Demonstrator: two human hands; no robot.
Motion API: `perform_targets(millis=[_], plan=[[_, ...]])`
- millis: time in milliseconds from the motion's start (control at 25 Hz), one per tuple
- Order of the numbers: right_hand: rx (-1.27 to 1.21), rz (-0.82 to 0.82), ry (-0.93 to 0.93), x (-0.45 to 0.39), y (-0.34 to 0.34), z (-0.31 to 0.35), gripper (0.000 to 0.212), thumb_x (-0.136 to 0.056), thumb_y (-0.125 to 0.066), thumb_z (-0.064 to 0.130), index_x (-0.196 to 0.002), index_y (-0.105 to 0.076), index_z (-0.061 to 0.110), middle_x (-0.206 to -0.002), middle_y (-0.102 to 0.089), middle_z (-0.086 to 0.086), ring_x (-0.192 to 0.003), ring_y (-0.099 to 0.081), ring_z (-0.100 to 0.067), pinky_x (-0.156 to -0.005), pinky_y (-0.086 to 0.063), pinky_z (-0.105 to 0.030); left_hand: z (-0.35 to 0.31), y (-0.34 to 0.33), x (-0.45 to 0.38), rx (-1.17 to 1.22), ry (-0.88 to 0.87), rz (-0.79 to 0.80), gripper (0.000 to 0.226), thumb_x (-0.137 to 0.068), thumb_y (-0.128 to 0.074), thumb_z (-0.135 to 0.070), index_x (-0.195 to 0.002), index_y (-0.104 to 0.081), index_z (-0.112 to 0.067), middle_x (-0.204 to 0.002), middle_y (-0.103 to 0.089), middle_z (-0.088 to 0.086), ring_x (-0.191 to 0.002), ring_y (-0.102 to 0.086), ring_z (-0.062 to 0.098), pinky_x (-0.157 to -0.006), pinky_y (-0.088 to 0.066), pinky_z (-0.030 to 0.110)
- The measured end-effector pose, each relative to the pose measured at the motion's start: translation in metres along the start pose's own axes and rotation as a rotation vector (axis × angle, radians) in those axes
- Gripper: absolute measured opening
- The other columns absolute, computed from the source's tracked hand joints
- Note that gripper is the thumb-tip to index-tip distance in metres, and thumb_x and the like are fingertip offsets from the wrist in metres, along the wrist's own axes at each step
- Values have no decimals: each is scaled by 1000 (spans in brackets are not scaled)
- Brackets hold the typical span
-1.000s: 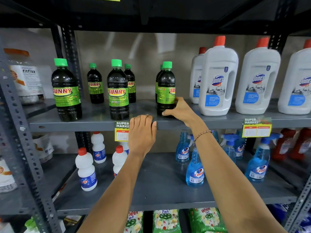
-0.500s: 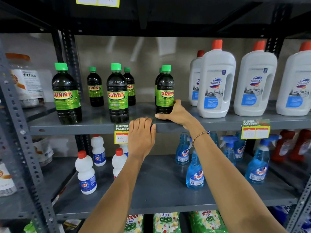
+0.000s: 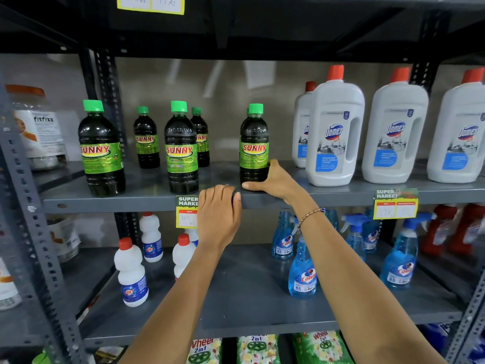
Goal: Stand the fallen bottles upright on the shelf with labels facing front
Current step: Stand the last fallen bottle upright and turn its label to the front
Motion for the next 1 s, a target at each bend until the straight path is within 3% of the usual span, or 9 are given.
perform_targets(millis=[80,200,320,400,560,800,1000], plan=[[-53,49,6,-1,4,2,103,-54,-89,48,-135,-38,9,-125,-60,0,-113,-57,-16,-101,-45,-38,2,7,-11,52,75,48,33,-98,-36,-31,-93,-63,-12,-92,-65,5,-84,-56,26,-79,-35,35],[-104,48,-14,5,16,2,90,-74,-81,24,-144,-27,5,-134,-54,-7,-119,-53,-20,-101,-43,-35,17,-7,-37,214,256,266,34,-94,-50,-35,-120,-56,-12,-117,-63,4,-107,-56,27,-83,-43,37],[-70,62,7,8,17,2,76,-73,-81,26,-136,-42,7,-130,-59,-8,-115,-57,-21,-100,-45,-37,30,-51,-58,372,404,634,64,-89,-60,-40,-140,-38,-9,-140,-51,10,-127,-48,28,-101,-42,39],[-34,43,20,5,17,0,69,-71,-83,30,-129,-51,9,-124,-64,-7,-113,-59,-20,-102,-46,-40,30,-68,-64,554,420,719,65,-85,-64,-40,-139,-43,-10,-137,-54,7,-125,-51,23,-105,-41,41],[-6,-3,41,-1,20,-5,65,-71,-82,33,-127,-57,12,-120,-67,-4,-111,-61,-17,-102,-46,-39,22,-73,-58,786,399,724,37,-87,-67,-20,-123,-60,-12,-120,-67,6,-110,-61,15,-101,-45,34],[-11,-4,66,-1,18,-3,56,-76,-78,27,-127,-59,12,-120,-67,-4,-111,-61,-18,-101,-46,-35,23,-66,-61,705,396,633,52,-78,-77,-25,-125,-58,-11,-117,-67,7,-105,-64,18,-99,-48,39],[-32,16,80,0,18,-4,51,-79,-76,21,-127,-60,14,-120,-67,-3,-114,-60,-18,-105,-43,-39,25,-61,-60,723,441,596,60,-71,-82,-27,-124,-58,-9,-116,-67,8,-105,-64,18,-98,-49,38]])
Point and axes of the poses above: each hand's wrist, its own x-axis away from the middle knuckle, its own y-axis out of the back of the hand, z = x × y, the point moved 9 cm from there along -x, towards the middle knuckle
